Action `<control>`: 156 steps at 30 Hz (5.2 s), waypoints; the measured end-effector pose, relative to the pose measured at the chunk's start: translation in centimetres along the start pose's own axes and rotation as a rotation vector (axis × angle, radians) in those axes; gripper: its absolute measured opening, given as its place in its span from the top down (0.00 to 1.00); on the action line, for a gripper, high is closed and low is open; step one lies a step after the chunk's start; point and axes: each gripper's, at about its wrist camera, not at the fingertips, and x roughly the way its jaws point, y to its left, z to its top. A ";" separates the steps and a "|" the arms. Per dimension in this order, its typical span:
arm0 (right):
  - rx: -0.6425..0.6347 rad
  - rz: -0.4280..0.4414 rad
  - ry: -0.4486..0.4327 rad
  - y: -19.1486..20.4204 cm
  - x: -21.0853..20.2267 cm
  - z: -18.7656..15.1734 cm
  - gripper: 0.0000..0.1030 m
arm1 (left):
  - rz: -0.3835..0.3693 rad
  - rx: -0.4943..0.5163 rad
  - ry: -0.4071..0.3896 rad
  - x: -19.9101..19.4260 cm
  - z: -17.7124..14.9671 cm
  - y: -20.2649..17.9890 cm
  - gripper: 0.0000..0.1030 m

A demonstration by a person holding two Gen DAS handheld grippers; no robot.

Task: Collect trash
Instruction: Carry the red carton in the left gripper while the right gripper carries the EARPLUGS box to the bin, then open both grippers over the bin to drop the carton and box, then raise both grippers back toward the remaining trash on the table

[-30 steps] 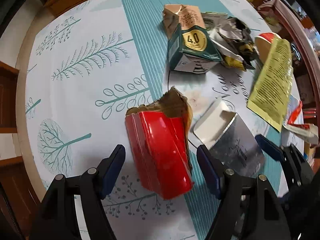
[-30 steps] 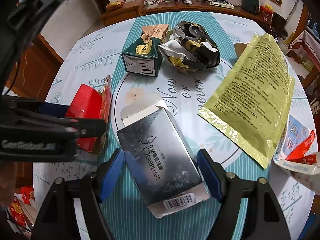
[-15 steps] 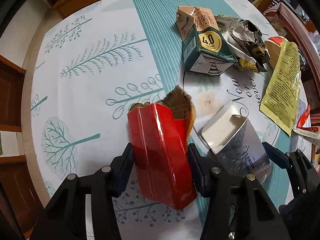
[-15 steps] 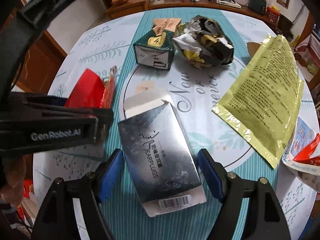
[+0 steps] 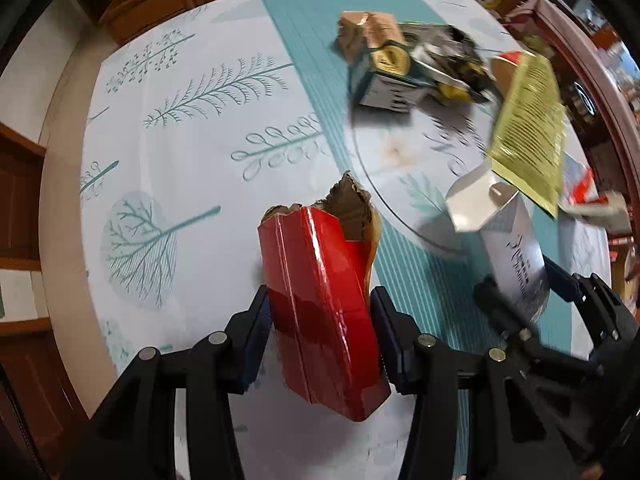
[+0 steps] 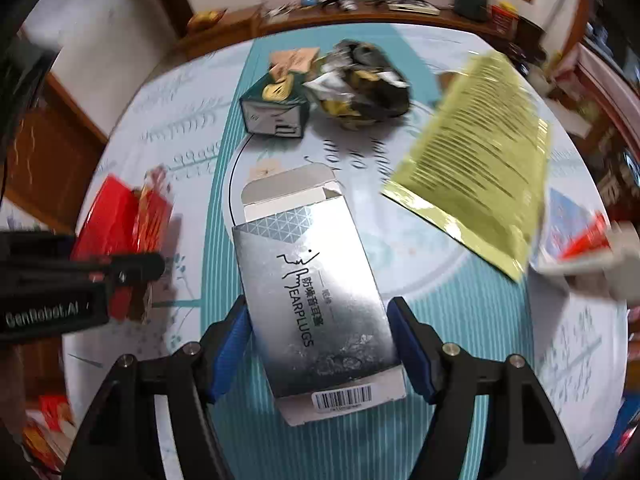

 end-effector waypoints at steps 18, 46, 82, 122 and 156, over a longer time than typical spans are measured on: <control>0.208 0.172 -0.069 -7.8 -11.4 -13.4 0.34 | 0.014 0.087 -0.045 -7.5 -10.9 -8.4 0.54; 0.221 0.323 0.074 -21.2 -14.4 -32.8 0.34 | 0.053 -0.019 0.015 -4.4 -32.3 -24.4 0.54; 0.441 0.213 0.145 -23.5 7.8 -43.4 0.33 | 0.033 0.001 0.094 24.0 -36.9 -24.6 0.31; 0.315 0.164 0.146 -16.4 8.0 -40.8 0.20 | 0.116 -0.176 -0.030 16.3 -39.1 -16.5 0.31; 0.225 0.057 -0.293 -10.1 -28.1 -32.8 0.21 | -0.035 0.068 -0.420 -19.1 -35.2 -17.9 0.31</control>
